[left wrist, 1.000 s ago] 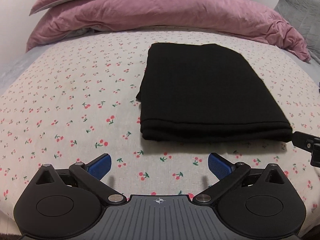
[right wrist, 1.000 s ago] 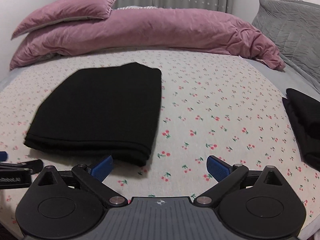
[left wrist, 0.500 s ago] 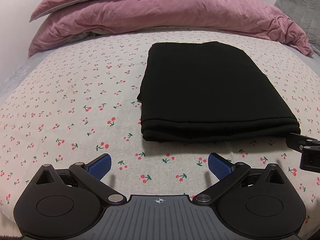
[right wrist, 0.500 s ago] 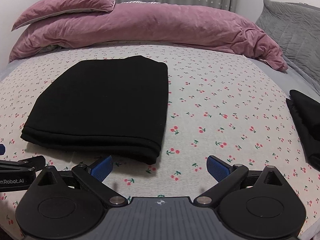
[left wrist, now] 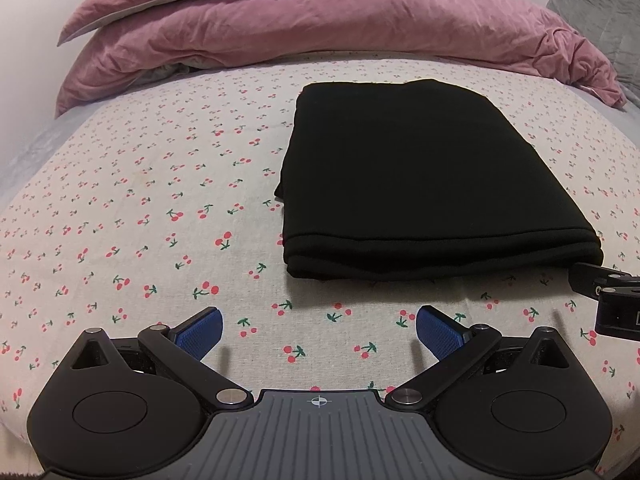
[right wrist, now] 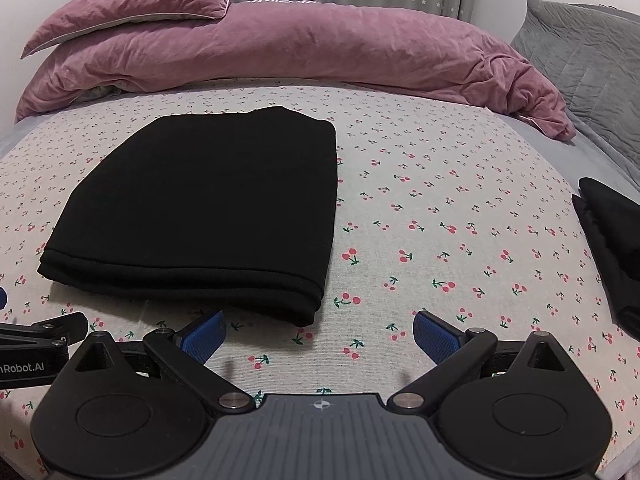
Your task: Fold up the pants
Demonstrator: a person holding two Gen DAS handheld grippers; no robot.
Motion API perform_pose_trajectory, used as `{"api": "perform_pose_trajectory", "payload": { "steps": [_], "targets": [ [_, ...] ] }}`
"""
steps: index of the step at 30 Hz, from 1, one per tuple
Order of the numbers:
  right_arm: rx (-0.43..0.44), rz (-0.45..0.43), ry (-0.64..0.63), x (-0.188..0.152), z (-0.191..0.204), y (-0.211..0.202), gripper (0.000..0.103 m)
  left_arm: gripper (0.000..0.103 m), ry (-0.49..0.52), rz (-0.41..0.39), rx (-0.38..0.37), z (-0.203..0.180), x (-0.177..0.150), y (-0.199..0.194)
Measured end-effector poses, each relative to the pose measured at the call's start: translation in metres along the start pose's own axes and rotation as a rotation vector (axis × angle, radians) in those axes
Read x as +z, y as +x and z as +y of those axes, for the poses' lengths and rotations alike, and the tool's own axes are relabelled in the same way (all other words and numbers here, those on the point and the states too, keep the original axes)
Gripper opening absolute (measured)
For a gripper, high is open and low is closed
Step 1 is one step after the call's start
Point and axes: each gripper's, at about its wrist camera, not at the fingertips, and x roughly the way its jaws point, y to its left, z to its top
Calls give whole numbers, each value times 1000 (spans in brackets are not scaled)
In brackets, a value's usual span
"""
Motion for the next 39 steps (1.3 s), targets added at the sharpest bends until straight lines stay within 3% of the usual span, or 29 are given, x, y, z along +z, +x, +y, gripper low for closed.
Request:
{"api": "perform_pose_trajectory", "payload": {
  "steps": [39],
  "targets": [
    [10, 9, -27, -1, 3, 2, 100, 103, 8, 2, 5, -1, -1, 0]
  ]
}}
